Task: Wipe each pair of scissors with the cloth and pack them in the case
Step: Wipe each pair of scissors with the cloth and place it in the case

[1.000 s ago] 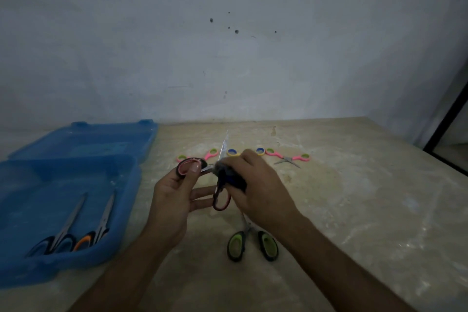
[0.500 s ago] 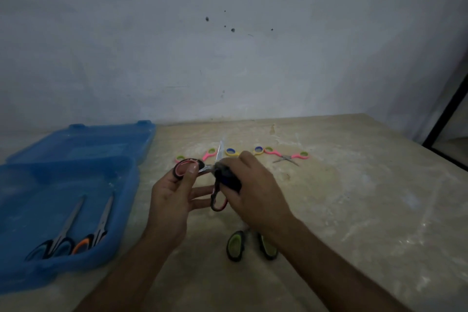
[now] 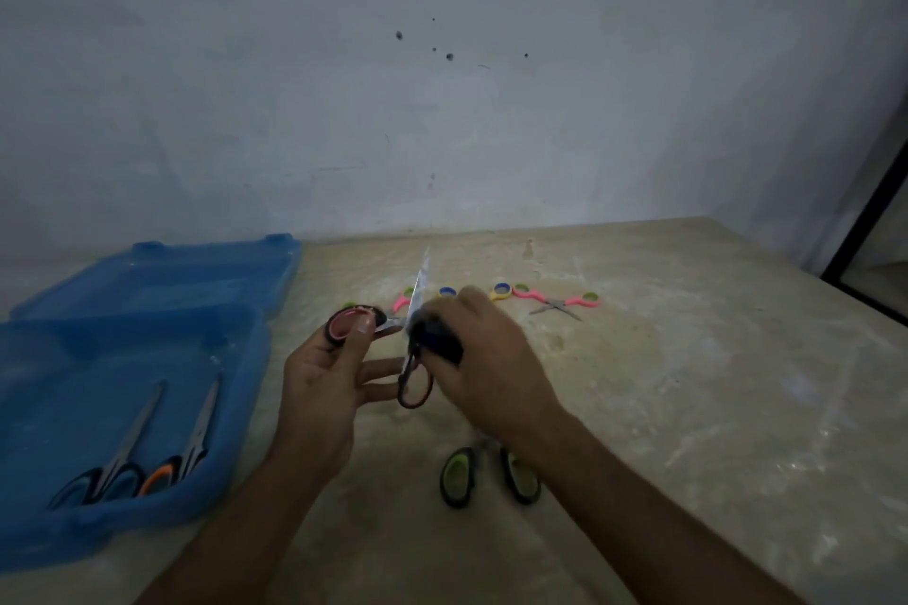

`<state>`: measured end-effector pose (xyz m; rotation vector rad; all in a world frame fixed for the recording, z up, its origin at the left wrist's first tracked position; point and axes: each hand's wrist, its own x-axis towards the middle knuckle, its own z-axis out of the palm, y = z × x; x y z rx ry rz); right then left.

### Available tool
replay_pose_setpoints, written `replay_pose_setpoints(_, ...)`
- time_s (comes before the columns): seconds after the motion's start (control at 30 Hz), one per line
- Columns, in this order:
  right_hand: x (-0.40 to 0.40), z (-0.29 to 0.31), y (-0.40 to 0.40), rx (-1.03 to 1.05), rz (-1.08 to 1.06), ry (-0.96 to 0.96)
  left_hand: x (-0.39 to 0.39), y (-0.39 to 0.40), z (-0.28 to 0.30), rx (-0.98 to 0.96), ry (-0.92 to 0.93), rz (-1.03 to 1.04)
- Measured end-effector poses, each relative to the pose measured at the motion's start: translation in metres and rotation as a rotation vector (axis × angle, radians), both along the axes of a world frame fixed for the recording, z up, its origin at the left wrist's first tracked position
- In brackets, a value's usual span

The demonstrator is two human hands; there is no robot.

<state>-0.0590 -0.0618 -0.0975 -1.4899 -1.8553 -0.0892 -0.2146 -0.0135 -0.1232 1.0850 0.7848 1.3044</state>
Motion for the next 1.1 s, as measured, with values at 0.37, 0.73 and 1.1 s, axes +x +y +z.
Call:
replay_pose_setpoints(0.37,-0.004,0.004,-0.014,0.020,0.035,0.046,0.000,0.004,-0.001,0.015,0.047,0.038)
replay_pose_setpoints(0.73,0.045,0.008,0.002,0.109,-0.323,0.186,-0.001,0.003,0.006,0.034,0.075,0.061)
replay_pose_setpoints(1.1,-0.007,-0.010,0.001,0.016,-0.060,0.059,-0.002,-0.001,0.009,0.073,0.050,0.059)
